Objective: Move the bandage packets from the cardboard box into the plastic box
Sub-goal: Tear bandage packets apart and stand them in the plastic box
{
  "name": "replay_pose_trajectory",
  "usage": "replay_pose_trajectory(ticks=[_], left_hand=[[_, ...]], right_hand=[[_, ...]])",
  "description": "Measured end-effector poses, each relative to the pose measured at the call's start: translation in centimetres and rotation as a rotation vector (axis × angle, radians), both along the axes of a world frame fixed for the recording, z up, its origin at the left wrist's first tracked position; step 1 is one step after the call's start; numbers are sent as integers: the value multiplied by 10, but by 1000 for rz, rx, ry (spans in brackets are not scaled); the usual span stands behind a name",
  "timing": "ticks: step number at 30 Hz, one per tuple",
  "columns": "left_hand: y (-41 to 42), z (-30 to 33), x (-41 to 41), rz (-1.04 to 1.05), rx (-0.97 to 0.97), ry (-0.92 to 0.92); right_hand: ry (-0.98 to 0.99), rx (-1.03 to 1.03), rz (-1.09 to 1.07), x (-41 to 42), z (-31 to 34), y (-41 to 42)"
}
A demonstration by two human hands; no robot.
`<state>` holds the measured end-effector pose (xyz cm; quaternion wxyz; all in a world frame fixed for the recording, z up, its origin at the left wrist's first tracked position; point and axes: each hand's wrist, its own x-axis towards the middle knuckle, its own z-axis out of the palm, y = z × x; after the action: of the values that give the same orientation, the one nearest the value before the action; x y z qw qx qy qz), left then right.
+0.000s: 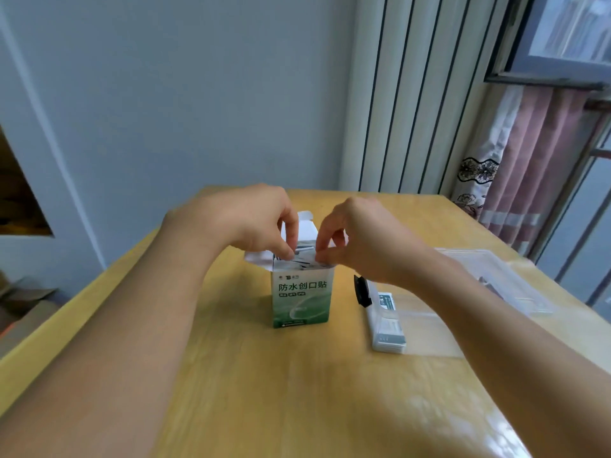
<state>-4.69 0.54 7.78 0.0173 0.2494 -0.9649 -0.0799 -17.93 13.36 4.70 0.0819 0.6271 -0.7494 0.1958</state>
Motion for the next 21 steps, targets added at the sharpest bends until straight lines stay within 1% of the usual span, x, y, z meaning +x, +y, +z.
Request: replay_pose_trajectory(ticks=[5,10,14,18,19,21], left_hand=[[-1,-7,-2,-7,34,-37],[-1,-4,0,-7,89,-34],[-3,-4,1,-14,145,-37],[-3,-1,2,-7,178,21],[-3,0,2,-11,186,59],[-5,0,2,-33,226,162]], right_hand=[[-12,71,-10,0,-6,-7],[-116,132,26,-1,-3,-5],[-70,135,35,-1,-4,-5],[-228,23,49,-7,8,1],[-289,-10,48,-11,11,3],[-482,-71,78,-18,16,7]])
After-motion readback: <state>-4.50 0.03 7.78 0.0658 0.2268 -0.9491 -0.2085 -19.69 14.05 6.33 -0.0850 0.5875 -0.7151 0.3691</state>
